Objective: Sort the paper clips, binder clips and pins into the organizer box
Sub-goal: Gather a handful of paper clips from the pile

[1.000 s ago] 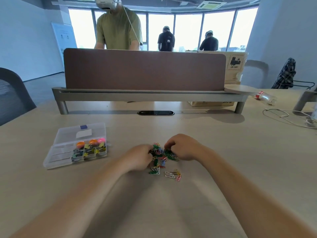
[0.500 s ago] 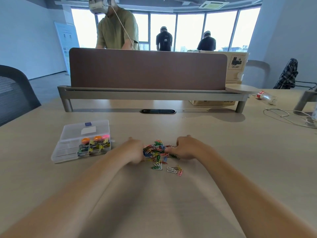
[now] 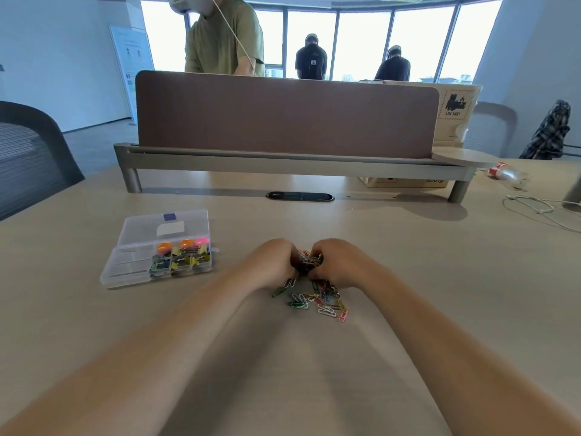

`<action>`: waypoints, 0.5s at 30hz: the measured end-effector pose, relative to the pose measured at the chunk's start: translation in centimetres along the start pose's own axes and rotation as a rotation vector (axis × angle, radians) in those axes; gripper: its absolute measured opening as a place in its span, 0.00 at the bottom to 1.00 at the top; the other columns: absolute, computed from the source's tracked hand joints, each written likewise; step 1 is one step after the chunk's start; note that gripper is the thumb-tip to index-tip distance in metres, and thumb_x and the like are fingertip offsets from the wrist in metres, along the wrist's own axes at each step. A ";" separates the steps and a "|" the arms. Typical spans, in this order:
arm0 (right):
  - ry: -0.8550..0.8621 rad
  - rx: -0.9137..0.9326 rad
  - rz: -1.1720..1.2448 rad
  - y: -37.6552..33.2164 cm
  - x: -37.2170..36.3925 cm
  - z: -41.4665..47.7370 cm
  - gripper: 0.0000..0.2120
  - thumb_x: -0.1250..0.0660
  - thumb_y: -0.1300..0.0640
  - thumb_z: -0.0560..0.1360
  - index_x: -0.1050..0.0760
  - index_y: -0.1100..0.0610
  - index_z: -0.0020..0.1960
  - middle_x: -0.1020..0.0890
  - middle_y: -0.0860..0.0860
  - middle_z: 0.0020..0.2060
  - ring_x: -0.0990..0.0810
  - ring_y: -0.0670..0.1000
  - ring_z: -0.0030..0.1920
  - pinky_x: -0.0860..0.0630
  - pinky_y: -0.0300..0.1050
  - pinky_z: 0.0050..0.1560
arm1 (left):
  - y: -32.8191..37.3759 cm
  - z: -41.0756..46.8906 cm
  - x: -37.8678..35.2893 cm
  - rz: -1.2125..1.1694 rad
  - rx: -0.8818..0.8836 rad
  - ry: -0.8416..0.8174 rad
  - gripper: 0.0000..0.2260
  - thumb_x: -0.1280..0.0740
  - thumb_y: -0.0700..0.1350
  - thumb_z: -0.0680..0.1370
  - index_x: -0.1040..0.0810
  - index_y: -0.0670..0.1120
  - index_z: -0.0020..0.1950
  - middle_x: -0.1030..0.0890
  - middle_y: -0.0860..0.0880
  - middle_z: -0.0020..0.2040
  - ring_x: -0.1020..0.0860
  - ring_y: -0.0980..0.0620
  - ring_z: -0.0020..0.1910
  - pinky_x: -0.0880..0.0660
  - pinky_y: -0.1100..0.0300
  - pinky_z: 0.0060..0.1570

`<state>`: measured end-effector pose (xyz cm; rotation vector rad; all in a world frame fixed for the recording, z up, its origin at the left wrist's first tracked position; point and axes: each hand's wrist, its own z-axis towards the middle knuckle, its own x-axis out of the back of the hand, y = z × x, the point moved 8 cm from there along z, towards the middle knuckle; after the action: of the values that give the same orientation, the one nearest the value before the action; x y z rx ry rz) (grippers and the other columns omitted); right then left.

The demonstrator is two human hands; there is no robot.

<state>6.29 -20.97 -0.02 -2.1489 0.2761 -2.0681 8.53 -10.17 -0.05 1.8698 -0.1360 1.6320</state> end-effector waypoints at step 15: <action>0.068 -0.018 0.044 0.8 1.7 0.2 0.08 0.30 0.55 0.75 0.17 0.57 0.52 0.18 0.52 0.44 0.21 0.51 0.43 0.29 0.43 0.40 | 0.1 1.5 -0.5 0.015 -0.040 0.037 0.24 0.26 0.49 0.72 0.25 0.46 0.66 0.22 0.44 0.61 0.24 0.45 0.58 0.29 0.57 0.51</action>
<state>6.48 -22.19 1.44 -2.0664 0.3485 -2.1247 9.69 -11.17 -0.49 1.8119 -0.1662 1.6616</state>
